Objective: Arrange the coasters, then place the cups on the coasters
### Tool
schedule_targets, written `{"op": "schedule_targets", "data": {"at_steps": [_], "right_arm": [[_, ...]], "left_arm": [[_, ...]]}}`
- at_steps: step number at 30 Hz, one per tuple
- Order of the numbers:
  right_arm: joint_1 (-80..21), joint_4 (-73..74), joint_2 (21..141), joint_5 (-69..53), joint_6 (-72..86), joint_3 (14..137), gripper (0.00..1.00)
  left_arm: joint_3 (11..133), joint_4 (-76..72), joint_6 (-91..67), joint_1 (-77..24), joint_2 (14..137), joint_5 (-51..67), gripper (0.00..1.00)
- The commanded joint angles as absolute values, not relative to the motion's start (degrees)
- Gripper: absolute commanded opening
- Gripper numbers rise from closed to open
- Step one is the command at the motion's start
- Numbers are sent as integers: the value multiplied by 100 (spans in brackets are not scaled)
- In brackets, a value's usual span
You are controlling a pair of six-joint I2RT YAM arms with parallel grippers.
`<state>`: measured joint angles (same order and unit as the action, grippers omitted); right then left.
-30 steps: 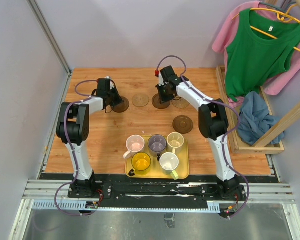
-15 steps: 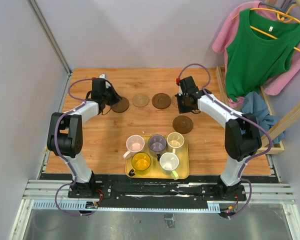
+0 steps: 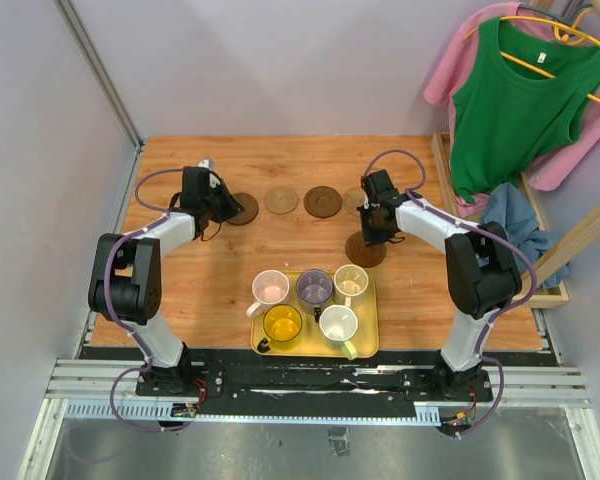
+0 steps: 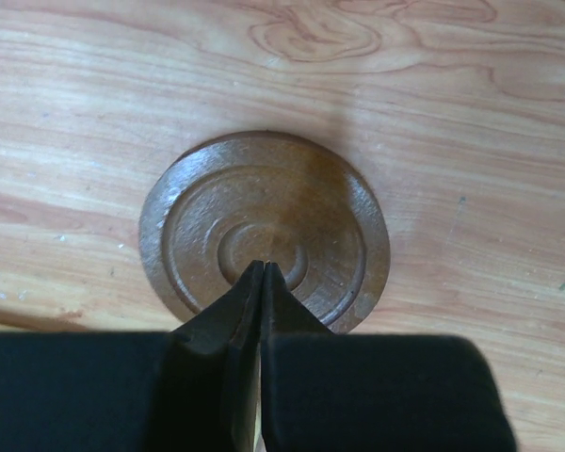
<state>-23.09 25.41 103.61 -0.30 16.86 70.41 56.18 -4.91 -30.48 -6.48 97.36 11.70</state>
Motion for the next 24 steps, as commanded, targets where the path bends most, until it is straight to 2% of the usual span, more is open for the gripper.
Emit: {"op": "schedule_targets", "data": {"at_steps": [1,14,24], "right_arm": [[-2093,2440,10672,-122,1873,6973,1],[-1367,3013,10832,693,2285,7218,1],[-898,3649,12105,1207,2210,9069,1]], "left_arm": [[5529,-668,-3041,-615,9564,1216,1],[5457,-646,-2946,-615,9637,1147,1],[5527,-574,-2863,-615,9737,1006,1]]}}
